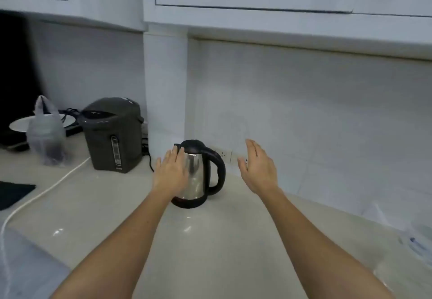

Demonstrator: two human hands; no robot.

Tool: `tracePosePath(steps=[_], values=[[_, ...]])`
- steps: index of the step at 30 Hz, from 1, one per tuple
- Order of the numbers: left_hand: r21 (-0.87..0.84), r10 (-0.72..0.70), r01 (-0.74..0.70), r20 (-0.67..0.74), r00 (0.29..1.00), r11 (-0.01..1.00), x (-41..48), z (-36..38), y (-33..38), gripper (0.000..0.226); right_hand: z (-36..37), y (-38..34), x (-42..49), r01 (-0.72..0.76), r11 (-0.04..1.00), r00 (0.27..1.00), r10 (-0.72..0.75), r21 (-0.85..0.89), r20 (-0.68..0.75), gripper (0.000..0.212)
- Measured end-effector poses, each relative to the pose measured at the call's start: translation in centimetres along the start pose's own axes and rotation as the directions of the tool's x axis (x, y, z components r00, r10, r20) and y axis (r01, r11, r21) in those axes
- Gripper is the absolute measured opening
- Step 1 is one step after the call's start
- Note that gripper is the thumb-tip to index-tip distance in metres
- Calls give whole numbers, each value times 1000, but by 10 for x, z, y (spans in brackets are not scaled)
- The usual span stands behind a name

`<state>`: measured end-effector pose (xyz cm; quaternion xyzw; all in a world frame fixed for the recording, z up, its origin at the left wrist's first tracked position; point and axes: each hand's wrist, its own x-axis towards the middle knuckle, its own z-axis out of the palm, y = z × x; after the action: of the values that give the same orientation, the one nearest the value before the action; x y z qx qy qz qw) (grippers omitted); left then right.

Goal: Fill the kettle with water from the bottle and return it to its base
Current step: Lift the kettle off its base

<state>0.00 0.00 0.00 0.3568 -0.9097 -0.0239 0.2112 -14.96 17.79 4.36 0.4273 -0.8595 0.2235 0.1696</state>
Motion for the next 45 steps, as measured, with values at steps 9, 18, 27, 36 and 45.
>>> tracePosePath(steps=[9,18,27,36,45], values=[[-144,-26,58,213,977,988,38,34,-61,72,68,-46,47,2,1000,992,0,-15,130,55],[-400,62,61,288,956,915,70,87,-79,91,106,-73,100,-165,986,950,163,-13,266,57],[-674,95,107,255,962,731,75,118,-86,116,135,-94,119,-368,930,896,350,17,273,57],[-730,64,95,187,980,677,73,124,-76,125,147,-117,143,-543,824,769,565,-161,299,79],[-707,65,74,167,984,703,74,126,-76,126,150,-124,146,-538,828,797,560,-158,224,63]])
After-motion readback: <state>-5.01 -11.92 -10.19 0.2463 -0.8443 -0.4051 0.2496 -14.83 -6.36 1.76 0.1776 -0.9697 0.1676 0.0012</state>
